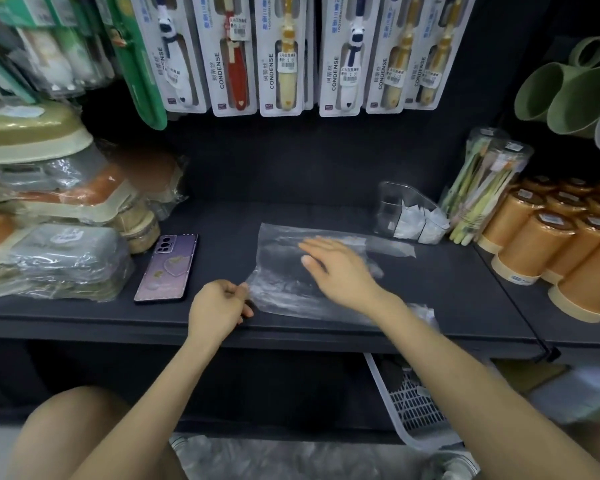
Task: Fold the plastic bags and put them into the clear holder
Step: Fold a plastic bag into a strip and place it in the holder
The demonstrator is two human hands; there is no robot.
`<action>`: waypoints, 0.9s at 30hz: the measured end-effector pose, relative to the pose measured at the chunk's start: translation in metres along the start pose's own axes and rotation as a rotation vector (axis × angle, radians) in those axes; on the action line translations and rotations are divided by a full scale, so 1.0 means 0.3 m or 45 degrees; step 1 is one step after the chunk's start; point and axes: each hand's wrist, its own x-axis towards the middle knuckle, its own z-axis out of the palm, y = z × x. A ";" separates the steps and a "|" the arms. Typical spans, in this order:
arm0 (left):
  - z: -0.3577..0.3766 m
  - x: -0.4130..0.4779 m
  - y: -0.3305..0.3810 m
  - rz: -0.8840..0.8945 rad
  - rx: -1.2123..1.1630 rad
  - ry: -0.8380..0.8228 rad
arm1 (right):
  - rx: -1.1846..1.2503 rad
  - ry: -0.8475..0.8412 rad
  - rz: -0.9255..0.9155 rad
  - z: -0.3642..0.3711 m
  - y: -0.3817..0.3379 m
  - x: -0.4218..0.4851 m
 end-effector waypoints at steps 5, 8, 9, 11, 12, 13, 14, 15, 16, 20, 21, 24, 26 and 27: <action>-0.005 -0.014 -0.001 0.118 0.370 0.073 | -0.180 -0.337 0.010 0.168 -0.056 0.197; -0.005 -0.032 -0.015 0.180 0.491 0.111 | -0.268 -0.416 0.058 0.226 -0.045 0.247; -0.008 -0.036 -0.026 0.202 0.532 0.131 | -0.270 -0.430 0.068 0.240 -0.041 0.259; -0.017 -0.047 -0.045 0.226 0.595 0.155 | -0.270 -0.433 0.053 0.260 -0.033 0.268; -0.022 -0.051 -0.052 0.224 0.610 0.151 | -0.276 -0.429 0.032 0.267 -0.033 0.269; -0.026 -0.053 -0.057 0.222 0.627 0.138 | -0.280 -0.427 0.012 0.271 -0.034 0.268; -0.030 -0.053 -0.056 0.225 0.657 0.115 | -0.277 -0.427 -0.004 0.271 -0.035 0.266; -0.036 -0.050 -0.053 0.233 0.687 0.078 | -0.263 -0.420 -0.014 0.267 -0.038 0.263; -0.044 -0.047 -0.045 0.228 0.704 0.035 | -0.241 -0.401 -0.024 0.256 -0.040 0.256; -0.099 -0.027 -0.029 0.130 0.540 -0.030 | -0.192 -0.171 -0.067 0.172 -0.032 0.178; -0.109 -0.023 -0.030 0.224 0.546 0.100 | -0.196 -0.118 -0.065 0.153 -0.027 0.144; -0.083 0.012 -0.021 0.774 0.670 0.380 | -0.279 -0.101 -0.036 0.130 -0.020 0.046; -0.037 0.046 -0.020 1.029 0.820 0.234 | -0.333 -0.158 -0.045 0.148 -0.025 0.003; -0.015 0.061 -0.030 1.081 0.922 0.112 | -0.354 -0.172 -0.054 0.163 -0.022 -0.014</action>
